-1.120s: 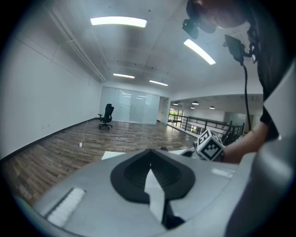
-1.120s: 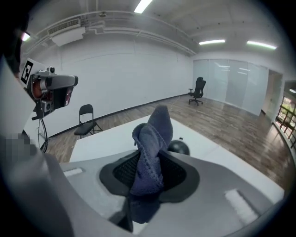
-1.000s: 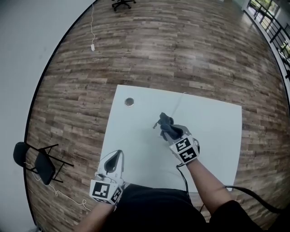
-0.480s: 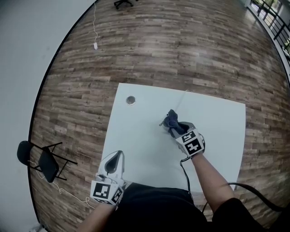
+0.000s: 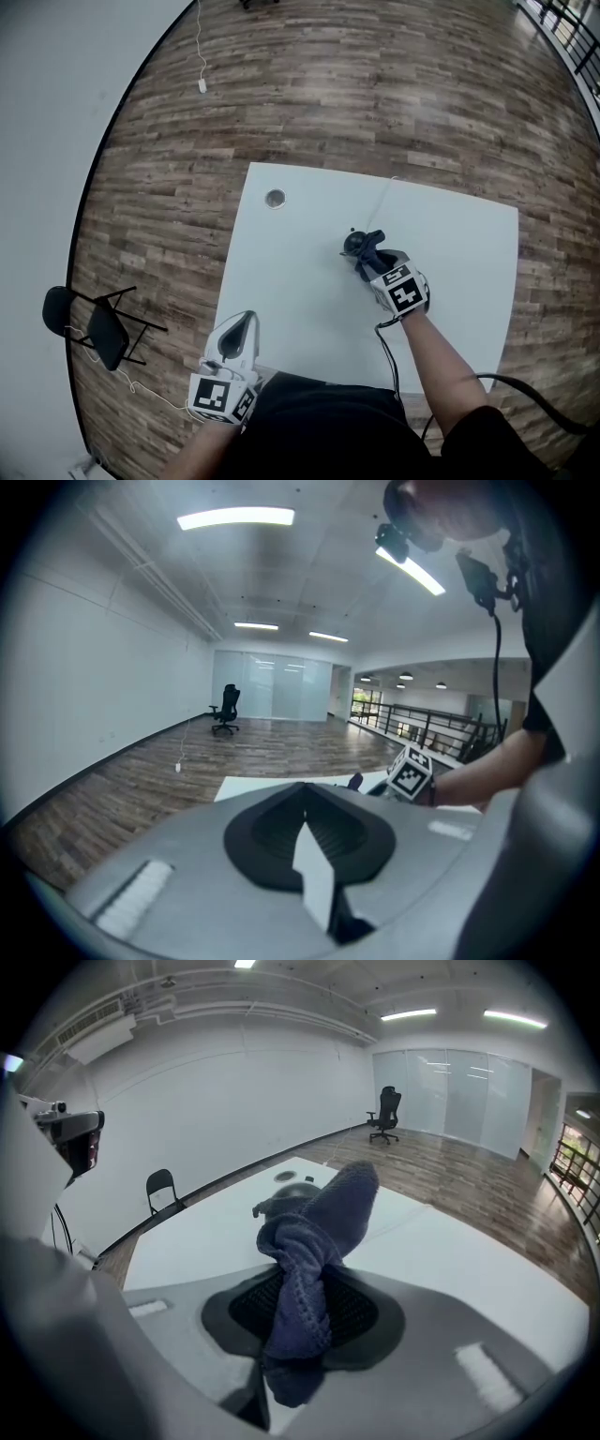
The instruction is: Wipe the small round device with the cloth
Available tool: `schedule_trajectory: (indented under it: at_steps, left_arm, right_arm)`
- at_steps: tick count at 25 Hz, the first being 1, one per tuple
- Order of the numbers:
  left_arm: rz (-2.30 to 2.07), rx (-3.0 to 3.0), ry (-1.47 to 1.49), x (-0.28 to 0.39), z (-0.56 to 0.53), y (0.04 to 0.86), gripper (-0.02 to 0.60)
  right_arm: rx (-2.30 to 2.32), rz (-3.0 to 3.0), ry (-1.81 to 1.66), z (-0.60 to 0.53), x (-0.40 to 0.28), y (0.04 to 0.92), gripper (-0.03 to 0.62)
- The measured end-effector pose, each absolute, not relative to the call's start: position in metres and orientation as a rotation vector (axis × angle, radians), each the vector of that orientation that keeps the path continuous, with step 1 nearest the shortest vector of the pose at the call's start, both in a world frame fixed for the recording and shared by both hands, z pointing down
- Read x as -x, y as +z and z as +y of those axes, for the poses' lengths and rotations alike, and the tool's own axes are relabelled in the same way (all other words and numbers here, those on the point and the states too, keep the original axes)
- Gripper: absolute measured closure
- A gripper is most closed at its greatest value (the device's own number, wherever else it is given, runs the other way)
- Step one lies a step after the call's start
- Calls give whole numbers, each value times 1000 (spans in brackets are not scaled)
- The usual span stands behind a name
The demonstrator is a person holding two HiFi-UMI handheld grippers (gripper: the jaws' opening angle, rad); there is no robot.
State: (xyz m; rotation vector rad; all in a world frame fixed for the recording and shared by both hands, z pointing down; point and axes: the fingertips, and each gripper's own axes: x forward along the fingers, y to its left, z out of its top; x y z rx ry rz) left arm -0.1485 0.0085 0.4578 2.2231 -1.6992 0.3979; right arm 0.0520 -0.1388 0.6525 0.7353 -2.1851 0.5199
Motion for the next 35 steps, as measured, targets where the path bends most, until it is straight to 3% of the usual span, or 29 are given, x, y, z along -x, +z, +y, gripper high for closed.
schedule_trajectory:
  at_steps: [10,17,27,35]
  left_arm:
    - [-1774,-2166,380,166,25,454,575]
    - [-1788,-2175,310,177,28,453,575]
    - [-1791,-2221,224,174,16,444,575]
    - [-1804,-2209,236,180,22,443,575]
  right_arm:
    - [-593,-2145,592,-103,-26,685,480]
    - [-567,-2195,498,-90,-3,653,479]
    - [-870,-2210,368,-160,-56,604,480]
    - [-784,-2179,440,-156,-40,615,479]
